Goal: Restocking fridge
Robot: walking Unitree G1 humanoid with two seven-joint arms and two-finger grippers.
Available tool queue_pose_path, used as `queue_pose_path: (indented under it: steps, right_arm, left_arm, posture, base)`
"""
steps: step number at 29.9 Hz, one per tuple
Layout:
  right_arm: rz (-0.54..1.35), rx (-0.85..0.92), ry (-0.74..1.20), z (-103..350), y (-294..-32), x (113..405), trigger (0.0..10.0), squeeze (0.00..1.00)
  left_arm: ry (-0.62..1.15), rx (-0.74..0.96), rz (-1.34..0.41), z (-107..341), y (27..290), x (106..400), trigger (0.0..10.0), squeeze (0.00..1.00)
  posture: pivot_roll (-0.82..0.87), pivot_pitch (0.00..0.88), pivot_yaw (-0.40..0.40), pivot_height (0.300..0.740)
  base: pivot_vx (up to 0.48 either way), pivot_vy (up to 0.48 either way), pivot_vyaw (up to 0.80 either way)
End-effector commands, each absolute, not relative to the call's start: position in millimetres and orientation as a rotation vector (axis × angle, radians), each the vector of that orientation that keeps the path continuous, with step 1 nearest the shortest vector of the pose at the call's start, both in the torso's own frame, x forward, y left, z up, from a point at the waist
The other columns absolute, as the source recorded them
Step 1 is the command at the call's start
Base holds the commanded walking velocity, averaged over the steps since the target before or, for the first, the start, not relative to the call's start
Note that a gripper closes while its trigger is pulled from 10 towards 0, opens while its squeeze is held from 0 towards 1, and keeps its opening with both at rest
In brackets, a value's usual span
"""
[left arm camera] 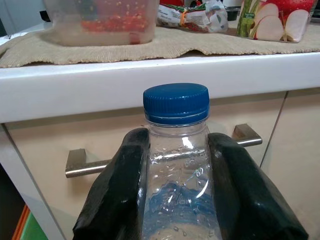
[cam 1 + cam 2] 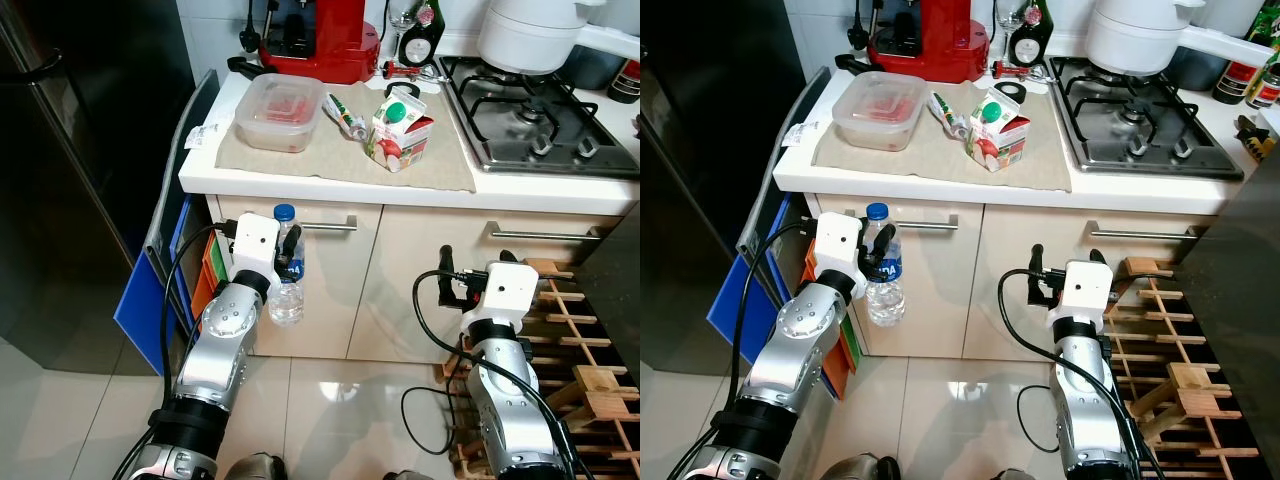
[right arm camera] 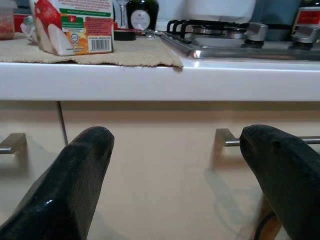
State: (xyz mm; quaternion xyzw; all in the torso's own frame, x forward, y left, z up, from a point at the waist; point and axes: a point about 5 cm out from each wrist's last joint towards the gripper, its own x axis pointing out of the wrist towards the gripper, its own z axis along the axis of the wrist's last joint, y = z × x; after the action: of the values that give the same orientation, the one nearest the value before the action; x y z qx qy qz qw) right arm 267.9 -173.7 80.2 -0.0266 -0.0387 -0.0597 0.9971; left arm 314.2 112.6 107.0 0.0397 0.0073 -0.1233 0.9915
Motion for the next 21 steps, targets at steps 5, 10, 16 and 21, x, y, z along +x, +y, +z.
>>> queue_pose_path:
  steps: [5,10,16,21]
  right_arm:
    - [-0.096,-0.059,-0.071,81.8,-170.9,273.1,10.0,0.00]
    - [-0.094,-0.063,-0.065,80.1,-171.0,272.3,10.0,0.00]
    - [-0.088,-0.061,-0.052,75.4,-167.7,270.2,10.0,0.00]
    - [-0.091,-0.053,-0.047,73.9,-164.6,265.5,10.0,0.00]
  left_arm:
    - [-0.043,0.082,-0.221,125.5,114.4,326.2,10.0,0.00]
    - [-0.168,0.050,-0.238,173.9,108.7,342.9,10.0,0.00]
    - [-0.308,0.056,-0.284,234.0,95.5,369.9,10.0,0.00]
    - [-0.402,0.047,-0.324,280.3,84.2,385.0,10.0,0.00]
  posture:
    - [0.05,0.000,0.008,0.740]
    - [0.05,0.000,0.007,0.740]
    - [0.04,0.000,0.016,0.740]
    - [0.01,0.000,0.022,0.740]
  base:
    - [0.000,0.000,0.00]
    - [0.000,0.000,0.00]
    - [0.000,0.000,0.00]
    - [0.000,0.000,0.00]
